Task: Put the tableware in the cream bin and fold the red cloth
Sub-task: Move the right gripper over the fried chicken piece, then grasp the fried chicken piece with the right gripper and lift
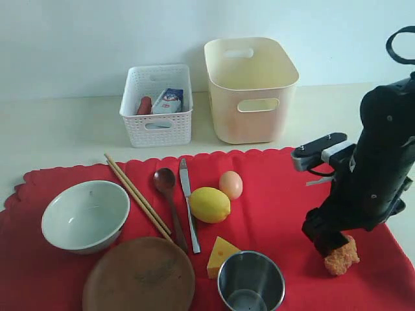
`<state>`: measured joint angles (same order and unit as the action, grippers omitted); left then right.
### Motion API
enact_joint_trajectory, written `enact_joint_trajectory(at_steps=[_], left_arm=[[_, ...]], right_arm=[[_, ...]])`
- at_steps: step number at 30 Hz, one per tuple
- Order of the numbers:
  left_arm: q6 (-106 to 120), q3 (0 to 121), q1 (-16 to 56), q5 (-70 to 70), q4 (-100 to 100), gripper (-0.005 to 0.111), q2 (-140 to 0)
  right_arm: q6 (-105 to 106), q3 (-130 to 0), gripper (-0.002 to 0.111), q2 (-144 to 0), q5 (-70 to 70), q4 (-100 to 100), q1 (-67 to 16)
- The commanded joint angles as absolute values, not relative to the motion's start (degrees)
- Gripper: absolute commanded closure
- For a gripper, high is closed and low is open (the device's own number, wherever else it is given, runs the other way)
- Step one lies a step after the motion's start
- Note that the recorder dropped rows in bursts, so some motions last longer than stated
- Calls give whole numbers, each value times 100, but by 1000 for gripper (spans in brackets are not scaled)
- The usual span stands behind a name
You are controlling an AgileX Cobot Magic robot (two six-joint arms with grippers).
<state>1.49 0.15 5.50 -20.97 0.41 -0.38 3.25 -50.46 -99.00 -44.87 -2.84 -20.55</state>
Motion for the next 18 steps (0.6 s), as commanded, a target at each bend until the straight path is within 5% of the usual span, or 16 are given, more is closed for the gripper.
enact_joint_trajectory(at_steps=[1,11,18], left_arm=[[130,0,584,-2043,50,107,0],[130,0,584,-2043,50,107,0],[130,0,584,-2043,50,107,0]], right_arm=[[285,-5013,30,-10234,-4316,69,-1901],[867,-5013,35,-10470,-4340,805,-1665],[822,-5212,92,-10407,-4458,697,-1665]])
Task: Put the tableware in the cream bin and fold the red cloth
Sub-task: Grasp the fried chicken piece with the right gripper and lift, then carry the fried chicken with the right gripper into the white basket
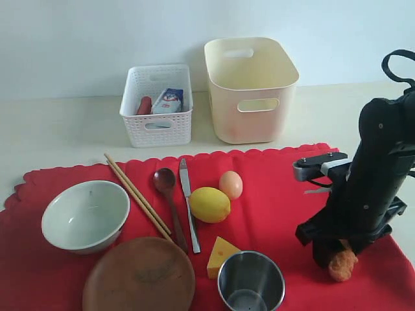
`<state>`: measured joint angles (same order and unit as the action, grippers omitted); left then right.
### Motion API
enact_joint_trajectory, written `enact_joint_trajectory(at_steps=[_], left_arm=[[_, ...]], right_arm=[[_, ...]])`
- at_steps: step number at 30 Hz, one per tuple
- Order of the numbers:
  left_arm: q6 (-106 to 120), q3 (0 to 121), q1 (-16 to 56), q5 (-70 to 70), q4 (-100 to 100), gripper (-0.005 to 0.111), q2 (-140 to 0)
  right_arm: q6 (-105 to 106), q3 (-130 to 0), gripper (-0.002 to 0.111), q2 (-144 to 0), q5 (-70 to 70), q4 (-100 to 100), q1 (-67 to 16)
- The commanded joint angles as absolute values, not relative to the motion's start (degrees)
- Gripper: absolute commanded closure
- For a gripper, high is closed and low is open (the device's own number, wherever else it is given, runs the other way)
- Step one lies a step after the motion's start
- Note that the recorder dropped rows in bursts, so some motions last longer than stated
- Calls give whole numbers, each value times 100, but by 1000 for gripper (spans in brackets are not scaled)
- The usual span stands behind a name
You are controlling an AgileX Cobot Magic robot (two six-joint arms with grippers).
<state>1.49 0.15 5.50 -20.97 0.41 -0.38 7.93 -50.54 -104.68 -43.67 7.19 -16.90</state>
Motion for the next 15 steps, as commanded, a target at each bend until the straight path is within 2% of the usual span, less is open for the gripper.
enact_joint_trajectory(at_steps=[1,2,10,15], left_arm=[[130,0,584,-2043,50,107,0],[130,0,584,-2043,50,107,0],[130,0,584,-2043,50,107,0],[130,0,584,-2043,50,107,0]], right_arm=[[822,-5245,101,-10368,-4458,697,-1665],[822,-5277,108,-10301,-4458,697,-1665],[966,-5313,108,-9447,-4139,944,-1665],[2368,-5313,108,-8782,-3806,2459,-1665]])
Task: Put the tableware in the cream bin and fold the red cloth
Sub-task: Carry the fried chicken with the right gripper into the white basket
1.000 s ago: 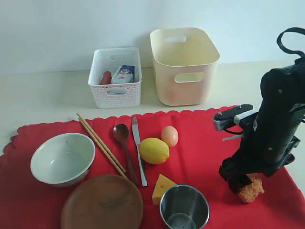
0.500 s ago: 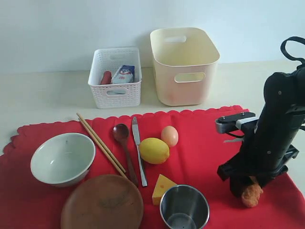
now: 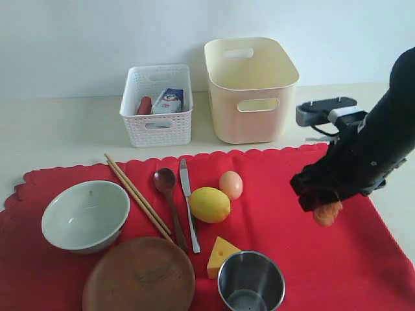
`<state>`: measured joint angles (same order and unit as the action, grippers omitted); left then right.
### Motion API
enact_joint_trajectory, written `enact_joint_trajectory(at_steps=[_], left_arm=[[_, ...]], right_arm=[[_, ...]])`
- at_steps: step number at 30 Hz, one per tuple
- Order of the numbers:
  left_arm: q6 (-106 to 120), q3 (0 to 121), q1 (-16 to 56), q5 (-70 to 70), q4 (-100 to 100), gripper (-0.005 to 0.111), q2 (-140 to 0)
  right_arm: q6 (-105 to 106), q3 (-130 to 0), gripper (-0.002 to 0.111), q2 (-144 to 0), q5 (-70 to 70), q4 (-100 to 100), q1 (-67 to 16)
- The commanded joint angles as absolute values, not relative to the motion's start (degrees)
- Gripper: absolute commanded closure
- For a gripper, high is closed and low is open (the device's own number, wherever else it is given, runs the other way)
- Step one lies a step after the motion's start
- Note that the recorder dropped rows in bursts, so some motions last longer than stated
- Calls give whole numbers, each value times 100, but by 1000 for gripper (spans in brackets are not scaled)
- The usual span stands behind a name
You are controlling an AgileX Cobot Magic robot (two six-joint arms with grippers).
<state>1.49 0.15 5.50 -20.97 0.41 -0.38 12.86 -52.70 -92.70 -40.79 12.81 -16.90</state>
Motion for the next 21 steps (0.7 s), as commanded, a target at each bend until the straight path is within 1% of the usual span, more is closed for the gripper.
enact_joint_trajectory(at_steps=[1,5,8,12,15,21], left_arm=[[130,0,584,-2043,50,107,0],[130,0,584,-2043,50,107,0],[130,0,584,-2043,50,107,0],[130,0,584,-2043,50,107,0],[130,0,584,-2043,50,107,0],[130,0,584,-2043,50,107,0]], right_arm=[[2803,-5313,108,-8697,-3751,2930,-1665],[4647,-5313,108,-8448,-3653,4919,-1764],[5942,-5313,108,-8438,-3394,6097,-2117],[7134,-5331,108,-8582,-2526,7313,-2765],[7384,-5598,108,-8835,-2020,7356,-3194],[7374,-6523,108,-9698,-1970,7356,-3634]])
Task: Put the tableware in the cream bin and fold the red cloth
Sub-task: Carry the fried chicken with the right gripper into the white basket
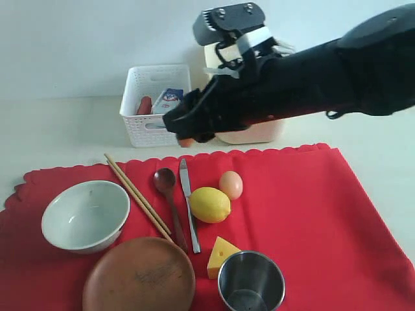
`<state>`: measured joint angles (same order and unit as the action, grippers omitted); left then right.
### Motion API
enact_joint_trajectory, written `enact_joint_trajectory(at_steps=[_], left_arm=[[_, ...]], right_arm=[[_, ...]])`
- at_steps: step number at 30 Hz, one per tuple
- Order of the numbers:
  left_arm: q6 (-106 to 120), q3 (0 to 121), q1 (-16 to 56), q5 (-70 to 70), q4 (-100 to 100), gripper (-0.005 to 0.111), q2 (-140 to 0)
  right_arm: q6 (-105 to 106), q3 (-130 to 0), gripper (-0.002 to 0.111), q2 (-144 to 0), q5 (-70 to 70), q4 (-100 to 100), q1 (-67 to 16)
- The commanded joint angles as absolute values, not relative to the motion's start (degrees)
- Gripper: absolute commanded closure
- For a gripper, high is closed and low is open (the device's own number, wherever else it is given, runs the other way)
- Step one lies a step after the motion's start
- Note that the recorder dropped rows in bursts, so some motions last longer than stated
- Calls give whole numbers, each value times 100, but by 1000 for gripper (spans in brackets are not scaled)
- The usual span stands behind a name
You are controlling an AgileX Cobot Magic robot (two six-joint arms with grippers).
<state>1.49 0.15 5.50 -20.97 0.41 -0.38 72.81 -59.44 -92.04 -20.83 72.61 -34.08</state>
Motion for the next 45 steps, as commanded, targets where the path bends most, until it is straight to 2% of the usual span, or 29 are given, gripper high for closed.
enact_joint_trajectory(at_steps=[1,10,13,29,41,45], left_arm=[[130,0,584,-2043,50,107,0],[130,0,584,-2043,50,107,0],[130,0,584,-2043,50,107,0],[130,0,584,-2043,50,107,0],[130,0,584,-2043,50,107,0],[130,0,584,-2043,50,107,0]], right_arm=[[7374,-6673,108,-9834,-1962,7340,-3691],[6849,-8251,108,-11139,-1530,7322,-3801],[6610,-8570,108,-11470,-1100,7322,-3801],[5870,-10093,108,-12835,-826,7322,-3801],[5785,-10394,108,-13501,1045,7405,-3801],[5640,-10394,99,-13677,1546,7405,-3801]])
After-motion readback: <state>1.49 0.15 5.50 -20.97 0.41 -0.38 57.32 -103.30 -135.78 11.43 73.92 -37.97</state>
